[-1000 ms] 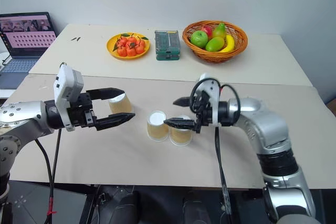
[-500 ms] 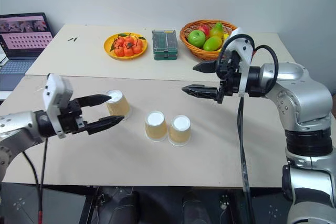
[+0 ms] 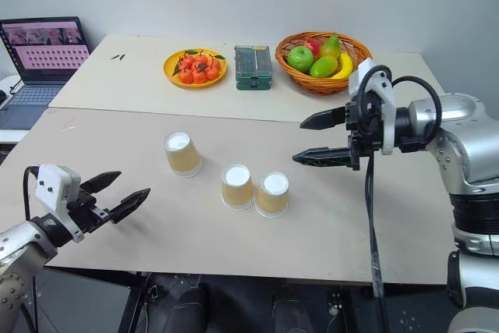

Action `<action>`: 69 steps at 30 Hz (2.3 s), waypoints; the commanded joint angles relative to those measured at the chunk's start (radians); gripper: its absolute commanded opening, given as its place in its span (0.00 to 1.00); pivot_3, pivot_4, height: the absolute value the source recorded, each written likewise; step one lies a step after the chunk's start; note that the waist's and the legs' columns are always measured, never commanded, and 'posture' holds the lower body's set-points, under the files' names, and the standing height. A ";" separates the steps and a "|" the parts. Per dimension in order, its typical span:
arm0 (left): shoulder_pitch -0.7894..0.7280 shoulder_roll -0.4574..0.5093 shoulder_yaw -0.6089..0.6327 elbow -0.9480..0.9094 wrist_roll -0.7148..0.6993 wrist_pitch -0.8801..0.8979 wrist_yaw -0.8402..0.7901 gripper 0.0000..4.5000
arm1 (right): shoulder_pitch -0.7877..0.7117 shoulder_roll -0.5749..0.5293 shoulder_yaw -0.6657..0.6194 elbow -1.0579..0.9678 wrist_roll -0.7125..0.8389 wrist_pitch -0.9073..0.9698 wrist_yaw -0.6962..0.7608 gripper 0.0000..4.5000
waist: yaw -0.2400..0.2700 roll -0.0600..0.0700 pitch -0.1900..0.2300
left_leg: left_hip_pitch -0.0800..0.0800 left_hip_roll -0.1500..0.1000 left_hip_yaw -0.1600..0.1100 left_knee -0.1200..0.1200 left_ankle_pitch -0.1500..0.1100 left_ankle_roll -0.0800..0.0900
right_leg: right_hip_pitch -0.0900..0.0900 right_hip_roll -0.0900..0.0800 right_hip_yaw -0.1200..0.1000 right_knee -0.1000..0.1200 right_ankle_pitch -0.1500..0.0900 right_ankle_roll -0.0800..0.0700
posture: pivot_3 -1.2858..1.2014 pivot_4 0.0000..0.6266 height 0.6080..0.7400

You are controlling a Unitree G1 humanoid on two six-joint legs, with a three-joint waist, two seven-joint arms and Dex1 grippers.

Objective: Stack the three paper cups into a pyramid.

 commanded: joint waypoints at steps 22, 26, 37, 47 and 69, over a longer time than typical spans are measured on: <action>-0.413 -0.142 -0.269 0.393 0.192 -0.271 -0.033 1.00 | 0.104 -0.105 -0.191 -0.225 0.151 0.138 -0.131 0.99 | 0.008 0.000 0.000 | 0.000 0.000 0.000 0.000 0.000 0.000 | 0.001 0.000 0.000 0.001 0.000 0.001 | 0.52 0.24 1.00; -0.470 -0.159 -0.282 0.454 0.207 -0.301 -0.039 1.00 | 0.120 -0.122 -0.208 -0.238 0.166 0.144 -0.150 0.99 | 0.007 0.000 0.000 | 0.000 0.000 0.000 0.000 0.000 0.000 | 0.001 0.000 0.000 0.001 0.002 0.003 | 0.52 0.24 1.00; -0.515 -0.195 -0.289 0.517 0.210 -0.327 -0.050 0.79 | 0.147 -0.142 -0.230 -0.252 0.180 0.142 -0.187 1.00 | 0.007 0.000 0.000 | 0.000 0.000 0.000 0.000 0.000 0.000 | 0.001 0.000 0.000 0.001 0.004 0.007 | 0.52 0.24 1.00; -0.556 -0.206 -0.277 0.472 0.188 -0.295 -0.034 0.58 | 0.150 -0.146 -0.228 -0.248 0.185 0.131 -0.204 1.00 | 0.008 0.000 0.000 | 0.000 0.000 0.000 0.000 0.000 0.000 | 0.001 0.000 0.000 0.001 0.004 0.007 | 0.52 0.24 1.00; -1.042 -0.225 -0.470 0.467 -0.016 0.075 -0.388 0.58 | 0.433 -0.108 -0.374 -0.391 0.229 0.134 -0.351 1.00 | 0.019 0.000 0.000 | -0.001 0.000 0.000 0.001 0.000 0.000 | 0.002 0.001 0.000 0.002 0.003 0.009 | 0.52 0.24 1.00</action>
